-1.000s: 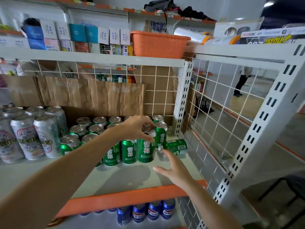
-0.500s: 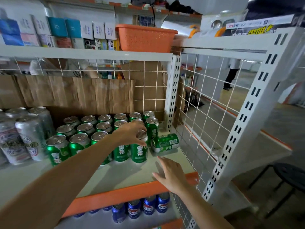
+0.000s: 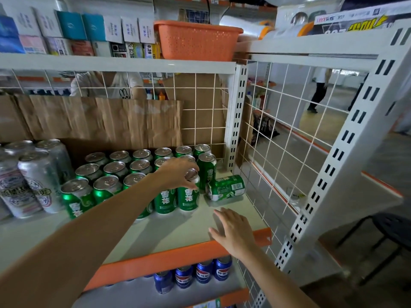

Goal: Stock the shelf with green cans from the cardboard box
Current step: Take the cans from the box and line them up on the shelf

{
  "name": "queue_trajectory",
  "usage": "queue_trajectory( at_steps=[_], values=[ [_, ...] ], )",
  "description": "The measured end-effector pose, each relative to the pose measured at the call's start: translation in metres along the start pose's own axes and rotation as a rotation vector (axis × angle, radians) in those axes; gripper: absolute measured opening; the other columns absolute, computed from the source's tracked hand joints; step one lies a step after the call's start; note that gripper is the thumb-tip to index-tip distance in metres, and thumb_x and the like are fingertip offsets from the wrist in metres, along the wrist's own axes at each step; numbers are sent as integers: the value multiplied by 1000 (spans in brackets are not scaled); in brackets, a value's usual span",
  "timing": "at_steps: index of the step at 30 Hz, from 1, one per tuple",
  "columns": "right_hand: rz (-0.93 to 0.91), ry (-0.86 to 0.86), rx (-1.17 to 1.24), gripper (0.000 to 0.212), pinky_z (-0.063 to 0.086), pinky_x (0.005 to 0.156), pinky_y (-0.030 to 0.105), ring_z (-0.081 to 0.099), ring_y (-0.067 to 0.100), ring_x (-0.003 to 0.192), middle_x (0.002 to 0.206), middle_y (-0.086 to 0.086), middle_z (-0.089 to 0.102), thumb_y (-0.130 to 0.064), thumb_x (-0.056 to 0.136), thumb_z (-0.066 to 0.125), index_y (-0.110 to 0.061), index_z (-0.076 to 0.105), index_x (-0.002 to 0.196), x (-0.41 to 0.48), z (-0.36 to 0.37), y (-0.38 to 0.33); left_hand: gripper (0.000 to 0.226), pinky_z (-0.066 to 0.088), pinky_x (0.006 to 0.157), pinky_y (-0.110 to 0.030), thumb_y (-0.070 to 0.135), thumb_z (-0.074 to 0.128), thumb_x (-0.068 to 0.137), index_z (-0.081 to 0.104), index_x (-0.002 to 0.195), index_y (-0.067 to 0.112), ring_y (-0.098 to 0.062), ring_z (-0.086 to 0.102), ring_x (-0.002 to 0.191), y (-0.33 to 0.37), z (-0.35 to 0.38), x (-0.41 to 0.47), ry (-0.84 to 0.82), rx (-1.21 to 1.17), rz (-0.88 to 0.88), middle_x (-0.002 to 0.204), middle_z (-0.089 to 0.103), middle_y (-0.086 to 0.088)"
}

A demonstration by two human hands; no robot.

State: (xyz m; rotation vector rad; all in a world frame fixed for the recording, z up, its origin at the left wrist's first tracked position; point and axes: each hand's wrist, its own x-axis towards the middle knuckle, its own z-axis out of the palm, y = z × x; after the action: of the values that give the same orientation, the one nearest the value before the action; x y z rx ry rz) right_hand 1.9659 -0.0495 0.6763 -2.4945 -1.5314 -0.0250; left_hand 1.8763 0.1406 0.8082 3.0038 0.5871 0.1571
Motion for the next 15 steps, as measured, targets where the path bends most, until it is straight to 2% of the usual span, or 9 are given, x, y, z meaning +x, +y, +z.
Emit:
queue_trajectory(
  at_steps=[6, 15],
  values=[
    [8, 19, -4, 94, 24, 112, 31, 31, 13, 138, 151, -3, 33, -70, 68, 0, -24, 31, 144, 0, 0, 0, 58, 42, 91, -35, 48, 70, 75, 53, 126, 25, -20, 52, 114, -1, 1, 5, 31, 49, 10, 128, 56, 1],
    [9, 2, -4, 94, 23, 112, 31, 31, 13, 137, 150, -4, 33, -70, 67, -1, -24, 30, 143, -1, -2, -1, 62, 39, 95, -35, 48, 68, 77, 49, 132, 26, -20, 47, 121, -1, 1, 3, -4, 49, -5, 135, 50, 1]
  ],
)
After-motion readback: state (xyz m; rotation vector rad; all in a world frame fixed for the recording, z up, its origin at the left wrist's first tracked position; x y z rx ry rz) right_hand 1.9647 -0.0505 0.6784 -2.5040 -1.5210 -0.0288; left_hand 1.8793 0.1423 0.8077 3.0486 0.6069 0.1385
